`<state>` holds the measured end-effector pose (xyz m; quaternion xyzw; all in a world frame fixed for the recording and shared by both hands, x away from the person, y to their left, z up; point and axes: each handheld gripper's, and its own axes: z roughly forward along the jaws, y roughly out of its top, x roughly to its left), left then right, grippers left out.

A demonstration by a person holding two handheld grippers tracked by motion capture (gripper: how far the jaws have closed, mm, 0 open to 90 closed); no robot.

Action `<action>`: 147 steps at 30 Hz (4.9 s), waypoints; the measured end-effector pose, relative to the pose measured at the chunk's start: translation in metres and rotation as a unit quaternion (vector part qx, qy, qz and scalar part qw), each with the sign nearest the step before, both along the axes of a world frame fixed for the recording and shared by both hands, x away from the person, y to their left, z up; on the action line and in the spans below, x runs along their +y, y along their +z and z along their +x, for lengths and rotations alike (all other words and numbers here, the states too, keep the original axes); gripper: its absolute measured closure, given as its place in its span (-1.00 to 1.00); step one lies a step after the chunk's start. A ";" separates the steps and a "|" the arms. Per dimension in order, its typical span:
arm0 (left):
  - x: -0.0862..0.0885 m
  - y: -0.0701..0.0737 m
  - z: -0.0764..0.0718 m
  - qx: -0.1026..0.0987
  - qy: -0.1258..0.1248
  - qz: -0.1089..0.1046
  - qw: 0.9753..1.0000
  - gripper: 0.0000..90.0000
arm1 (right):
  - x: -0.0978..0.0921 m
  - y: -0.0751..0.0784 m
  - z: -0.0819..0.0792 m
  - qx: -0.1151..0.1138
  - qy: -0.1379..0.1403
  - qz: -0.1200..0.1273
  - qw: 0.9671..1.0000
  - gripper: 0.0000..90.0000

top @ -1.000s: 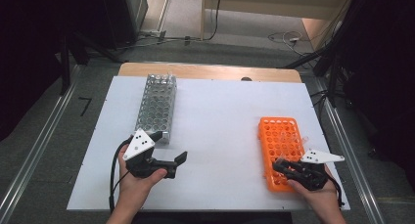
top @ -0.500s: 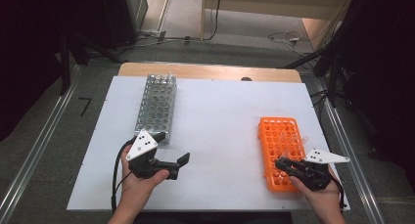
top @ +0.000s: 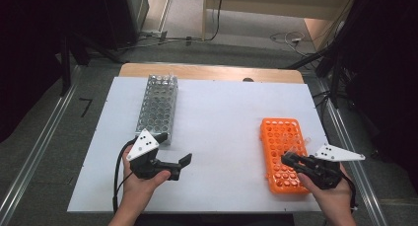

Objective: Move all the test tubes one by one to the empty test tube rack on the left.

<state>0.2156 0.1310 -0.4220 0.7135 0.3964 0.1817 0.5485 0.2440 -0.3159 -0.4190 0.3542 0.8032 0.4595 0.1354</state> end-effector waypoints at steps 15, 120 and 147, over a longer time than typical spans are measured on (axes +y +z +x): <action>-0.019 0.003 -0.002 -0.003 -0.029 0.001 1.000 -1.00 | 0.061 0.007 0.010 -0.004 0.078 -0.006 0.997 0.65; -0.064 0.008 0.001 -0.009 -0.121 -0.001 0.993 0.70 | 0.141 -0.019 -0.003 0.006 0.218 0.019 0.976 -0.11; -0.007 0.027 0.065 -0.031 -0.009 0.007 0.999 0.70 | 0.063 -0.011 -0.006 -0.011 0.133 0.044 0.990 -1.00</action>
